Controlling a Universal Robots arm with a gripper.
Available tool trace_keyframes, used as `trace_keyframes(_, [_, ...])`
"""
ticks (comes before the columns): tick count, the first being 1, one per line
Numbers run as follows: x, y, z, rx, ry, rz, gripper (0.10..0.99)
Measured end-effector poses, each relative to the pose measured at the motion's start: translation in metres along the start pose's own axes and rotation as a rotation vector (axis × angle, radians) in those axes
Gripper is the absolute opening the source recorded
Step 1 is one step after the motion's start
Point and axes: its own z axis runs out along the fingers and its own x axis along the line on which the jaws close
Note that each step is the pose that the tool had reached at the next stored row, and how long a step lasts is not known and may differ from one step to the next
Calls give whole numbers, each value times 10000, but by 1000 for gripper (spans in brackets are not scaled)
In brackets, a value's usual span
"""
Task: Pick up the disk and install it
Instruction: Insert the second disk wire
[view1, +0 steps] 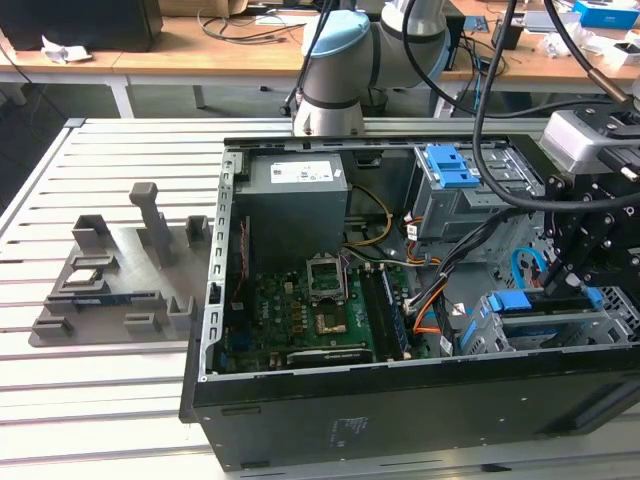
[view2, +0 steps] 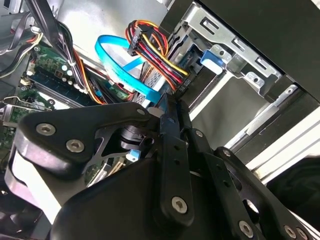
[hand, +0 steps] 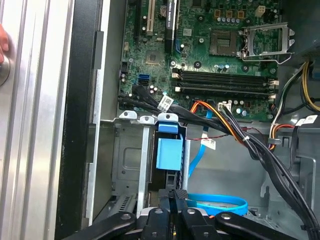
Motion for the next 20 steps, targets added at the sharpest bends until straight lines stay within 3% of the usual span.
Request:
trace_keyframes(9, [-5, -2, 30, 0, 3, -2, 161])
trace_keyframes(11, [-5, -2, 33, 0, 1, -1, 239])
trace_keyframes(15, [-40, 2, -135, -1, 11, -1, 239])
trace_keyframes(16, [-54, 3, -181, -2, 14, -1, 224])
trace_keyframes(18, [-77, 5, -270, -2, 23, 0, 106])
trace_keyframes(20, [-97, 6, -362, -3, 27, 0, 106])
